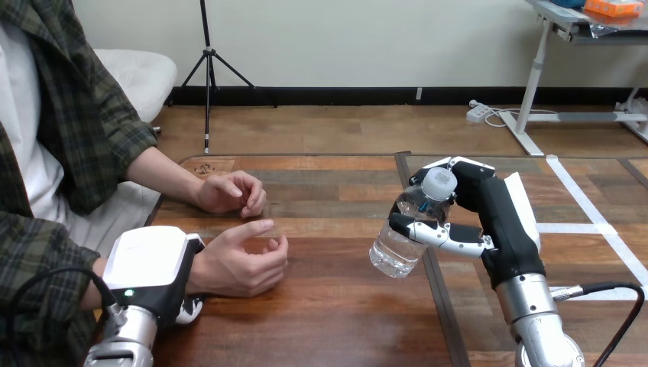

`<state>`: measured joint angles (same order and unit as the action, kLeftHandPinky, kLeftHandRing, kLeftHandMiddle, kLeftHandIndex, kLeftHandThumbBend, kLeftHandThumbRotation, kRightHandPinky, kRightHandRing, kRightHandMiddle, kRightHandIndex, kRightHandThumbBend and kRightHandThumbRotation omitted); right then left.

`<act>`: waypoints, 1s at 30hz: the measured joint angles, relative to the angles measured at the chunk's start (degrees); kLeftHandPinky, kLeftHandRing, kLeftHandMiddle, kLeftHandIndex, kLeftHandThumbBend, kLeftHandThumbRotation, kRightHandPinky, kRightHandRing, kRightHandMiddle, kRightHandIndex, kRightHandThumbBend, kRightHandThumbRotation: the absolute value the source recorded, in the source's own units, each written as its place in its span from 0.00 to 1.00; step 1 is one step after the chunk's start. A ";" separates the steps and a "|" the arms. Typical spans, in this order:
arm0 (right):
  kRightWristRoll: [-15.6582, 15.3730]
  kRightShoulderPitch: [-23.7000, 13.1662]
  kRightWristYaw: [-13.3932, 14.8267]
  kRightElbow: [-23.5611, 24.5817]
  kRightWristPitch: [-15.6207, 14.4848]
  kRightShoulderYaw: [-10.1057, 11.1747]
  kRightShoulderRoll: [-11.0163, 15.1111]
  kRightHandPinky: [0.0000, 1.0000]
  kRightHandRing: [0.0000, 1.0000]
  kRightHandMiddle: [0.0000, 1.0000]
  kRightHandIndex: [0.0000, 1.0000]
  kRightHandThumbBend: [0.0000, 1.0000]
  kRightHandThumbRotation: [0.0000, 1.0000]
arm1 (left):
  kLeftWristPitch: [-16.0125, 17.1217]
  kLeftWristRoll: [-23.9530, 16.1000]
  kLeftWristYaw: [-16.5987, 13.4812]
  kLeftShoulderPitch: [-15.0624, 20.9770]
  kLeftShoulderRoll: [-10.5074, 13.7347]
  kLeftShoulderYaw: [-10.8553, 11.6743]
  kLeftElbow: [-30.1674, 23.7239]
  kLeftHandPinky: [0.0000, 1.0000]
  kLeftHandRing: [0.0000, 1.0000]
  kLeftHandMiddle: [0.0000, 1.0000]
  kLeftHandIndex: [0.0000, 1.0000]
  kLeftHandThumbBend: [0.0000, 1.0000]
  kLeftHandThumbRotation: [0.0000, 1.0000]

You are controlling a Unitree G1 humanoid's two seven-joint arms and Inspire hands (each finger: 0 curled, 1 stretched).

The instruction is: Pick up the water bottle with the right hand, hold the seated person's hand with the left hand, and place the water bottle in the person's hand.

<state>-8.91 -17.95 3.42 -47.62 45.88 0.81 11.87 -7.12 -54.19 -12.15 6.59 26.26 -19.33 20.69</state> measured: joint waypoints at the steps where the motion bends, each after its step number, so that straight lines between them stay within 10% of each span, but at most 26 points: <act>1: 0.00 0.00 -0.02 0.00 0.00 0.00 0.02 0.39 0.43 0.48 0.49 0.73 0.00 | 0.00 0.04 -0.26 0.21 -0.13 -0.04 0.34 0.57 0.61 0.64 0.64 0.79 0.00; 30: 0.52 0.00 -1.00 0.00 0.05 0.01 1.71 0.39 0.43 0.48 0.49 0.73 0.00 | 0.36 2.16 -3.74 3.94 -3.03 -0.69 6.90 0.57 0.61 0.63 0.62 0.78 0.00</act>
<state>-8.38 -17.95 2.43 -47.62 45.93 0.82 13.57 -6.76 -52.04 -15.89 10.53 23.23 -20.03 27.59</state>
